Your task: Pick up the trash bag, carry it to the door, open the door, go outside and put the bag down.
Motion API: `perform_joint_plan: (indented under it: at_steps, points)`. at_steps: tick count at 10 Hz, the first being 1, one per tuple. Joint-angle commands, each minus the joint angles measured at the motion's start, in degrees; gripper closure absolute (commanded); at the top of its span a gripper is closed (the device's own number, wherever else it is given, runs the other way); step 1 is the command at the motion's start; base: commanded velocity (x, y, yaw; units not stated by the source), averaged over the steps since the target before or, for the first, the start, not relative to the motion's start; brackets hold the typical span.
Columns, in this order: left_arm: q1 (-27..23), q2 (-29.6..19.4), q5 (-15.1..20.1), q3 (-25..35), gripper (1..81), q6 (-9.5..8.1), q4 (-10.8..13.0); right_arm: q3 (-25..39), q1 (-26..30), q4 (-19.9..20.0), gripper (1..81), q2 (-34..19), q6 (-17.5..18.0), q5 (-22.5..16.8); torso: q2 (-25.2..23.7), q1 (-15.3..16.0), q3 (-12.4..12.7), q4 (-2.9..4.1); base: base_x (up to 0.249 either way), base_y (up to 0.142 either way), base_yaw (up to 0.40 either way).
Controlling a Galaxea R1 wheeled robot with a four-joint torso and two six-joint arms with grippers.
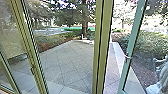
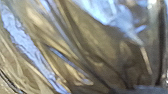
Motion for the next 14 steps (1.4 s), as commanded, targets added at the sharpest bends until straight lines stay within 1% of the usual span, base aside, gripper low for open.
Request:
perform_joint_plan:
  at_steps: [1,2,3,4,5,6,7,10,11,12,14]
  points:
    - [-3.06,0.13,2.88,-0.22,81.1,0.06,0.21,-4.97,0.87,-1.83,1.0,3.36,-0.24,-1.97,0.0,0.0,0.02,0.0,0.0,0.0,0.0]
    - [-3.06,0.22,2.88,-0.22,81.1,0.06,0.21,-6.66,0.6,-1.83,1.0,4.69,-0.24,-1.88,0.0,0.02,-0.02,5.49,0.0,0.0,0.0]
    - [-3.15,0.31,2.88,-0.22,81.1,0.06,0.3,-7.81,0.51,-1.75,1.0,5.66,-0.33,-1.88,0.0,0.0,0.0,5.99,0.0,0.0,0.0]
    - [-3.15,0.31,2.88,-0.22,81.1,0.06,0.21,-9.03,0.34,-1.75,1.0,6.62,-0.24,-1.88,0.0,0.0,0.0,1.6,0.0,0.0,0.0]
    - [-3.24,0.31,2.88,-0.3,81.1,0.06,0.21,-9.82,0.08,-1.83,1.0,7.14,-0.32,-1.88,0.0,0.0,0.0,3.24,0.0,0.0,0.0]
    - [-3.5,0.4,2.88,-0.47,81.1,-0.02,0.21,-10.61,-0.19,-2.44,1.0,8.2,-0.33,-1.96,0.0,0.0,0.0,4.55,0.0,0.0,0.0]
    - [-3.77,0.4,2.88,-0.57,81.1,-0.02,0.21,-11.67,-0.72,-3.42,1.0,9.26,-0.33,-1.88,0.0,0.0,0.0,5.31,0.0,0.0,0.0]
    - [-4.12,1.01,2.88,-0.74,81.1,0.15,0.38,-21.41,-2.03,-5.34,1.0,16.28,-0.33,-1.88,0.0,0.0,0.0,5.36,0.0,0.0,0.0]
    - [-4.12,1.1,2.88,-0.74,81.1,0.24,0.38,-23.95,-2.12,-5.79,1.0,17.86,-0.33,-1.88,0.0,0.0,0.0,5.36,0.0,0.0,0.0]
    - [-4.3,1.1,2.88,-0.74,81.1,0.15,0.38,-25.64,-2.3,-6.84,1.0,19.27,-0.33,-1.88,0.0,0.0,0.0,5.36,0.0,0.0,0.0]
    - [-4.38,1.1,2.88,-0.74,81.1,0.24,0.38,-27.14,-2.47,-7.46,1.0,20.69,-0.33,-1.88,0.0,0.0,0.0,5.36,0.0,0.0,0.0]
